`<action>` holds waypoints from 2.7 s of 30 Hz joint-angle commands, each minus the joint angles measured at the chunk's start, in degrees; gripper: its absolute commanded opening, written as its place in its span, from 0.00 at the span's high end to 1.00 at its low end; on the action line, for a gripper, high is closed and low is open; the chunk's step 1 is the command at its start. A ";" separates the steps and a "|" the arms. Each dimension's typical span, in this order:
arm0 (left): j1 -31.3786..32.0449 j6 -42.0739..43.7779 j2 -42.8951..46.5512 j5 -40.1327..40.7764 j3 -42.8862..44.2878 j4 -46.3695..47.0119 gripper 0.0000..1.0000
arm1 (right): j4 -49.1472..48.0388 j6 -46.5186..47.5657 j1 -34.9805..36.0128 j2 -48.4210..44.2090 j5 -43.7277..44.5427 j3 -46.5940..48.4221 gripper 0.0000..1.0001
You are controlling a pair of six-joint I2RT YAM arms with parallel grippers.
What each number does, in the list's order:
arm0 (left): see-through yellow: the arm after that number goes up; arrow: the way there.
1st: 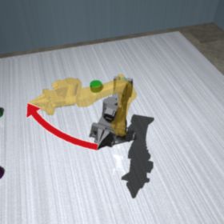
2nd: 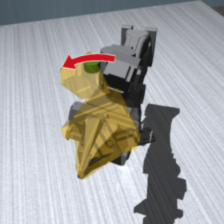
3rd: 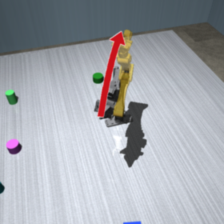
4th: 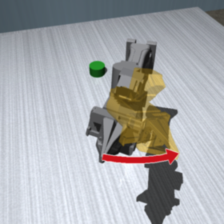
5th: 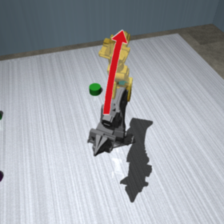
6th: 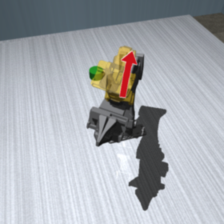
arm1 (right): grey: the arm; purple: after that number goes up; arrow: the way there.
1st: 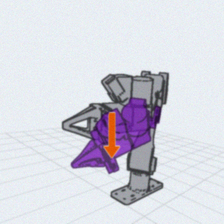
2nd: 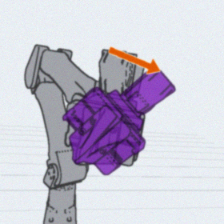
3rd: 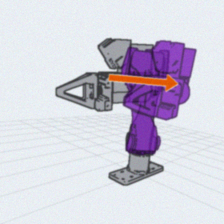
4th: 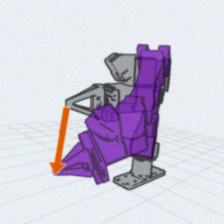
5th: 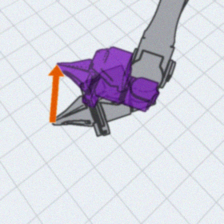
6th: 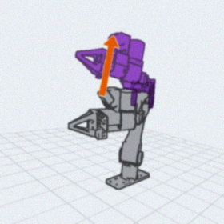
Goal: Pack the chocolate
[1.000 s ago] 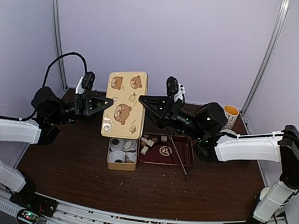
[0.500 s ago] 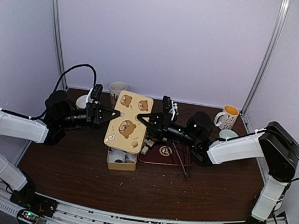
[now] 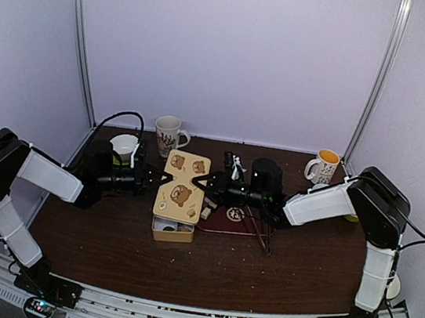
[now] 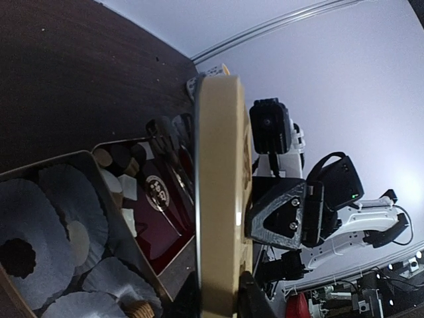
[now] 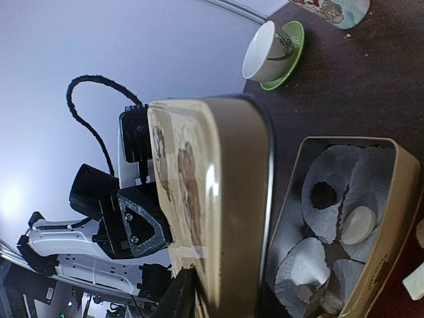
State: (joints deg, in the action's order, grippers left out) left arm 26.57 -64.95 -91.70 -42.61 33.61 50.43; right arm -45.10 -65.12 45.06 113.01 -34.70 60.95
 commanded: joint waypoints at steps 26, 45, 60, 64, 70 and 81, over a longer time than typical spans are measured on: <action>-0.32 13.80 -6.18 7.91 5.06 -19.85 0.79 | 33.99 19.89 0.27 8.41 6.35 16.71 0.50; -0.31 20.67 -2.12 18.55 6.49 -36.12 0.73 | 49.39 26.68 2.40 8.27 11.57 24.51 0.45; -0.36 23.84 -1.30 22.11 7.08 -42.34 0.43 | 52.35 27.81 3.17 8.96 12.86 27.06 0.46; -0.36 23.94 -2.09 20.23 7.17 -41.40 0.42 | 53.72 27.93 3.69 9.63 12.86 28.42 0.45; -0.33 23.88 -2.74 20.18 7.95 -42.51 0.44 | 54.91 27.28 4.53 10.29 12.21 28.97 0.45; -0.30 25.10 1.83 19.02 8.44 -44.40 0.42 | 54.74 27.96 4.89 7.79 14.68 24.84 0.46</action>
State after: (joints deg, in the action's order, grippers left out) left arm 26.46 -41.52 -92.53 -22.57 40.36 6.83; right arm 9.17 -37.78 49.65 122.15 -22.20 87.77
